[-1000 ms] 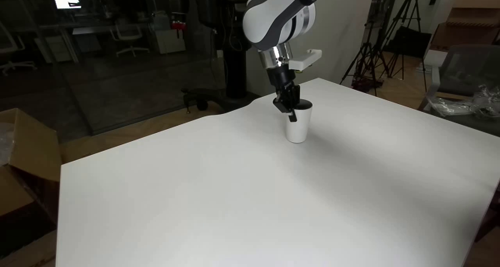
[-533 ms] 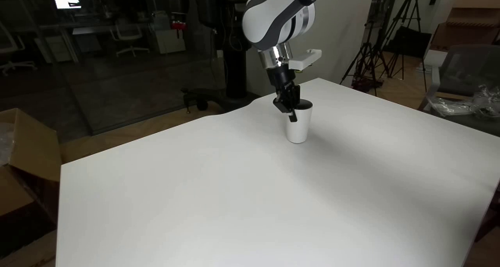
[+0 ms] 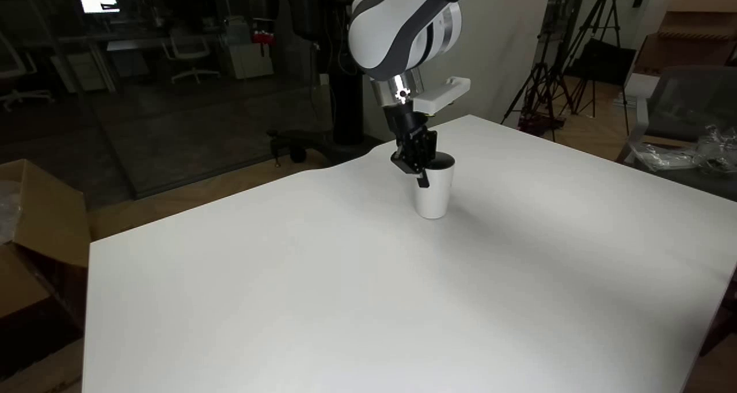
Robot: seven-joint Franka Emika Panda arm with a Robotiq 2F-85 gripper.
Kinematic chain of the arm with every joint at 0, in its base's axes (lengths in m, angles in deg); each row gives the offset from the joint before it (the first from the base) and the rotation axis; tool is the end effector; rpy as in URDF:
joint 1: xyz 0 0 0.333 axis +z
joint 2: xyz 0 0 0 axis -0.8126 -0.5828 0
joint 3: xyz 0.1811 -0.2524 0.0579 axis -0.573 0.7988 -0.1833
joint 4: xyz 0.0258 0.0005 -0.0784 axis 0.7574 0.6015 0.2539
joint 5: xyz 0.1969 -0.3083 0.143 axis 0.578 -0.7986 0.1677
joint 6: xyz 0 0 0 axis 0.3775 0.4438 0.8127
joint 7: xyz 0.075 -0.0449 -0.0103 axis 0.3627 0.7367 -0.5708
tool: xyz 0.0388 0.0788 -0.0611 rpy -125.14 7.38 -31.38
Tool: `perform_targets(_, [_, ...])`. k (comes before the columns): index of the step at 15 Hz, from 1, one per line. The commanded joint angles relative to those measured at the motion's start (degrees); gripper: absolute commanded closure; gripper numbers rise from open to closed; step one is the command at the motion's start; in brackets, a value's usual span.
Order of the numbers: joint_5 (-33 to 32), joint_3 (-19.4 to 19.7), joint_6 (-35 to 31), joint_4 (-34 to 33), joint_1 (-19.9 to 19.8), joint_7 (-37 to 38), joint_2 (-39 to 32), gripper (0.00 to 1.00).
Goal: Move the cup to the left
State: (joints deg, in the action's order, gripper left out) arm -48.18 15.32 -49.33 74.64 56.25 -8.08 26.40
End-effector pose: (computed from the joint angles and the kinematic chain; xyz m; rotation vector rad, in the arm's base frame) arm 0.7056 0.0109 0.1538 2.9814 0.3328 -0.4729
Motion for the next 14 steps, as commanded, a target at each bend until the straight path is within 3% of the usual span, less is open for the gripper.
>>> perform_targets(1, [-0.6, 0.01, 0.04, 8.75, 2.78, 4.84, 6.68, 0.97])
perform_targets(6, [-1.35, -0.6, -2.78, 12.27, 5.99, 6.73, 8.28, 0.97])
perform_targets(14, [0.41, -1.71, -7.33, 11.59, 7.26, 8.71, 7.16, 0.97])
